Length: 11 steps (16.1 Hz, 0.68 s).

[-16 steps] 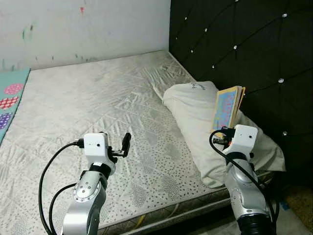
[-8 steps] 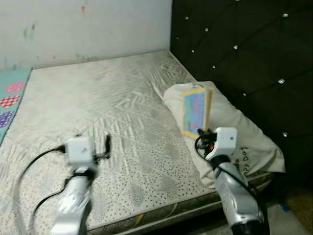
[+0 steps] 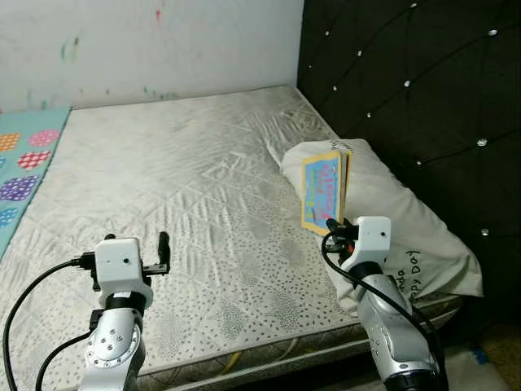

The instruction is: Clean up the room

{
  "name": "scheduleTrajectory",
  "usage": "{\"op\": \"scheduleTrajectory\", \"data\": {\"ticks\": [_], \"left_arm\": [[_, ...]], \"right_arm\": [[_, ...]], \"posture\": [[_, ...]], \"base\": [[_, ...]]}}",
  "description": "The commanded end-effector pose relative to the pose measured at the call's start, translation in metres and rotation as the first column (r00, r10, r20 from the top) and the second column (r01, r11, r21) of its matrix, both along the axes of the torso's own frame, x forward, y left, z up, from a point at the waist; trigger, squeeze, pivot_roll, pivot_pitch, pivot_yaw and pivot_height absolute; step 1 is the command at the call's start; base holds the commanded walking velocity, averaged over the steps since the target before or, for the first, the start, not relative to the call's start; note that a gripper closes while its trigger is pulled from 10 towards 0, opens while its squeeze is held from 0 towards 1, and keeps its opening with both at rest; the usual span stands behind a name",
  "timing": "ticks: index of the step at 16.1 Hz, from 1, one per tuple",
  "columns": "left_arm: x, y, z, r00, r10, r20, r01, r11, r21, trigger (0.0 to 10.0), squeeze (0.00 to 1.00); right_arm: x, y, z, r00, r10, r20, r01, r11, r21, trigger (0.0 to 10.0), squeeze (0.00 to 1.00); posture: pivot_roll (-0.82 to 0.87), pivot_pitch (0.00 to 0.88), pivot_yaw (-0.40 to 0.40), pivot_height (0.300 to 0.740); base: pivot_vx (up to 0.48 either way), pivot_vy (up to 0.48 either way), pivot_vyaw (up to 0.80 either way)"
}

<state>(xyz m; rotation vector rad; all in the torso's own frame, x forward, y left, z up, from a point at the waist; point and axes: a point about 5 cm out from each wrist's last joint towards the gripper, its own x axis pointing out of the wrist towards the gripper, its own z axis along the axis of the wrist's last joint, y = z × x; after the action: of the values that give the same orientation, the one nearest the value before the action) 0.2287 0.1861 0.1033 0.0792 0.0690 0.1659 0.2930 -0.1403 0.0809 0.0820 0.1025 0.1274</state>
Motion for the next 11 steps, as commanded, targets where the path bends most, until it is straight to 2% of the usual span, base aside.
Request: {"op": "scheduleTrajectory", "data": {"ticks": [1, 4, 6, 7, 11], "left_arm": [[0.001, 0.0, 0.003, 1.0, 0.003, 0.004, -0.003, 1.0, 0.005, 10.0, 0.0], [0.001, -0.002, 0.003, 1.0, 0.001, 0.007, -0.001, 1.0, -0.002, 10.0, 0.0], [0.002, -0.003, 0.003, 1.0, 0.0, 0.006, 0.0, 1.0, 0.001, 10.0, 0.0], [0.002, -0.003, 0.003, 1.0, 0.001, 0.006, -0.001, 1.0, 0.002, 10.0, 0.0], [0.002, -0.002, 0.003, 1.0, 0.002, 0.004, -0.002, 1.0, -0.003, 10.0, 0.0]], "right_arm": [[0.007, 0.001, 0.016, 0.997, 0.006, 0.075, -0.006, 1.0, -0.004, 10.0, 0.0], [0.004, 0.003, 0.014, 0.998, 0.015, 0.067, -0.015, 1.0, 0.004, 10.0, 0.0], [-0.001, 0.01, 0.016, 0.996, 0.048, 0.078, -0.052, 0.998, 0.046, 10.0, 0.0], [-0.002, 0.012, 0.016, 0.994, 0.063, 0.091, -0.066, 0.997, 0.029, 10.0, 0.0], [-0.006, 0.017, 0.016, 0.989, 0.122, 0.085, -0.127, 0.99, 0.062, 10.0, 0.0]], "posture": [[-0.06, 0.0, 0.003, 0.74], [-0.07, 0.0, 0.008, 0.74], [-0.07, 0.0, 0.007, 0.74], [-0.07, 0.0, 0.007, 0.74], [-0.07, 0.0, 0.007, 0.74]], "base": [[0.0, 0.0, 0.0], [0.0, 0.0, 0.0], [0.0, 0.0, 0.0], [0.0, 0.0, 0.0], [0.0, 0.0, 0.0]]}}
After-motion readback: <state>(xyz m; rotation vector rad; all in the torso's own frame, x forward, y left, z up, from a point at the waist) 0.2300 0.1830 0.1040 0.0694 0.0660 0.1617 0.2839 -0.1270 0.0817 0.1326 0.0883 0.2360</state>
